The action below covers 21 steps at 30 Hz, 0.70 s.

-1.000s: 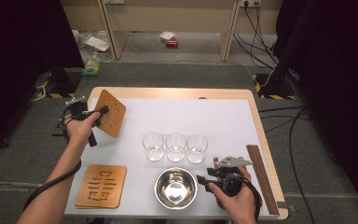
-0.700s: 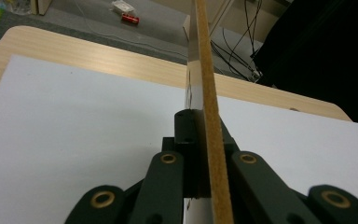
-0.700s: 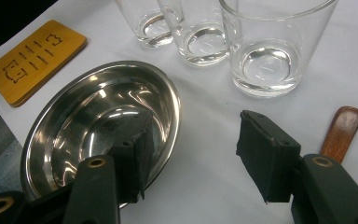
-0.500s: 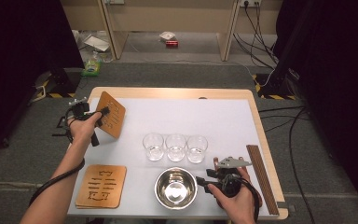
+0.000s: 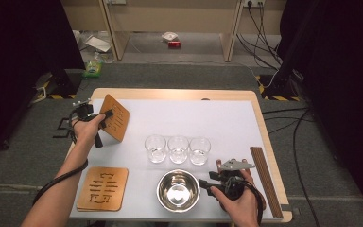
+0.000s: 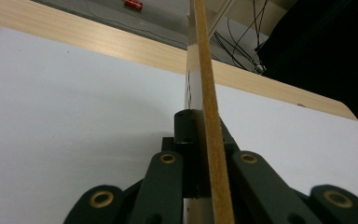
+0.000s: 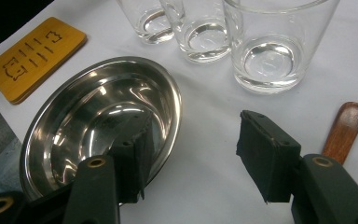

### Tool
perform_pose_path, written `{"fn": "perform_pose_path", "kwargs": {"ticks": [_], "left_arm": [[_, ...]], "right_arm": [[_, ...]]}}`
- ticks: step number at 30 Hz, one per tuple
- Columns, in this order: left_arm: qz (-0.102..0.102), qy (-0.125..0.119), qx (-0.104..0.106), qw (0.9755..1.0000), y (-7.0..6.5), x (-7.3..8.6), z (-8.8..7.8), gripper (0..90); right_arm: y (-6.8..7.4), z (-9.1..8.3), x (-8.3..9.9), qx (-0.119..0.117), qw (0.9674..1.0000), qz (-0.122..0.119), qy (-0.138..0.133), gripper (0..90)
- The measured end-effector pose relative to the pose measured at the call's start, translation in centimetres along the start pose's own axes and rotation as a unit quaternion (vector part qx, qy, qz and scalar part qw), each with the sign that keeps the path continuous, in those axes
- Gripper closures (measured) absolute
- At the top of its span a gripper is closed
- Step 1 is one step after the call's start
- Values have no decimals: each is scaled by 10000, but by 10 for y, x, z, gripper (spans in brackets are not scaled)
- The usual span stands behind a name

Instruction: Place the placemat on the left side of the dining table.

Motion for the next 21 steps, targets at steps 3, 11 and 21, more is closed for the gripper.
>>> {"fn": "perform_pose_path", "kwargs": {"ticks": [3, 11, 21], "left_arm": [[21, 80, -72, 9999, 1, 0, 2, 813], [70, 115, -281, 9995, 10, 0, 2, 724], [250, 113, -584, 9979, 25, 0, -5, 618]], "right_arm": [[1, 0, -1, 112, 9999, -117, 45, 457], [3, -1, -1, 89, 9999, -88, 34, 457], [2, 2, 0, 85, 9999, -133, 45, 456]]}}
Point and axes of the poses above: each handheld gripper's, and its own axes: z roughly forward along the jaws, x roughly out of its underside, y roughly to its left, the point moved 5 cm from there along z, roughly forward along the jaws, and after that the axes turned 11 degrees about -z, right-handed, at the moved point
